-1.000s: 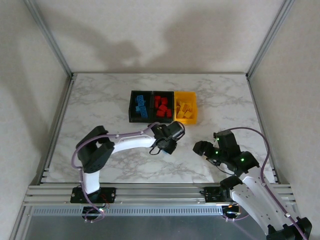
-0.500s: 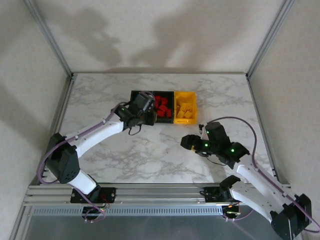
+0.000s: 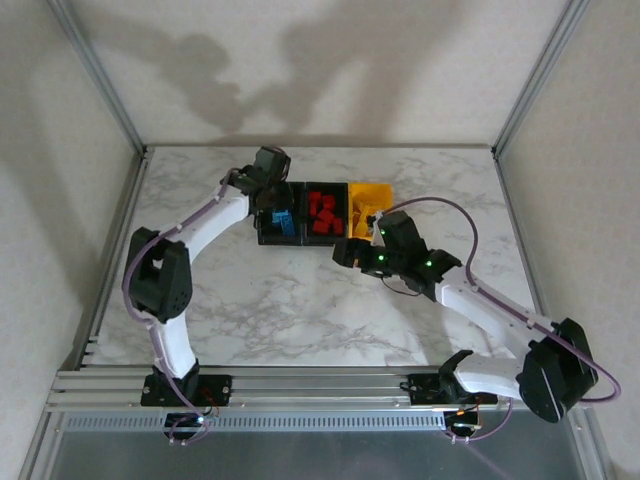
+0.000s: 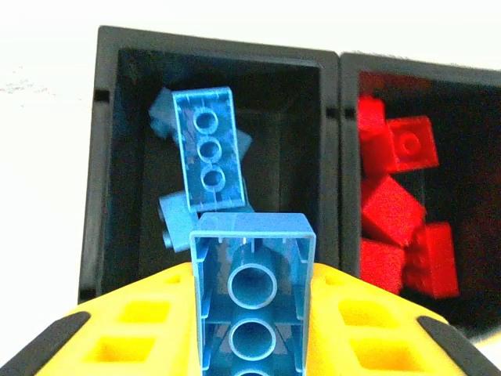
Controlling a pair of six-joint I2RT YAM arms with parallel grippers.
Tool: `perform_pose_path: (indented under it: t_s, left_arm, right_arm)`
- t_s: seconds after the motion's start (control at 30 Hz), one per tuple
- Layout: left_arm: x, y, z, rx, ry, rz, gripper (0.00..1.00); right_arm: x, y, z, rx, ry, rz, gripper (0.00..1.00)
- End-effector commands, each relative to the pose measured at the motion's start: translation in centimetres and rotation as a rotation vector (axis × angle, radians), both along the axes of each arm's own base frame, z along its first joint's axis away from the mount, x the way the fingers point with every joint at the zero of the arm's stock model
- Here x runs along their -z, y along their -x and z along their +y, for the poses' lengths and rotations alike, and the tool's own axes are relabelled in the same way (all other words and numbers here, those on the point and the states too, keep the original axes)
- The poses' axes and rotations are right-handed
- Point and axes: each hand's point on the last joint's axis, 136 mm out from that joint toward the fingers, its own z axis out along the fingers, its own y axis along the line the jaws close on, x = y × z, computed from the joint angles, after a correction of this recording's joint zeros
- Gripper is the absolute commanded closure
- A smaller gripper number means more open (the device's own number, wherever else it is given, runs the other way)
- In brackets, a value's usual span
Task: Sort the legos into containers by color
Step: Place the lego in the container.
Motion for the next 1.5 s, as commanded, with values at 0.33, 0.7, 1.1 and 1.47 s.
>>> perform_pose_path:
  t_s: [0.33,0.7,1.1,1.47]
  left_arm:
    - [1.8,-6.1,-1.6,-0.044,0.071,0.014,0.7]
    - [2.9,-6.3,-1.4,-0.053,0.043,0.035,0.66]
    - [3.8,-5.2,-0.6,-0.068,0.007,0.057,0.5]
    - [-4.6,-2.7,-0.5,-0.055,0.108,-0.116,0.37]
  right_arm:
    - [1.2,-2.4,-0.6,0.026,0.034,0.0,0.31]
    - [1.6,-2.3,-1.5,0.048,0.041,0.007,0.31]
    - [1.6,-2.3,-1.7,0.058,0.038,0.009,0.31]
    - [0.0,-5.3,-3.7,0.132,0.167,-0.107,0.25]
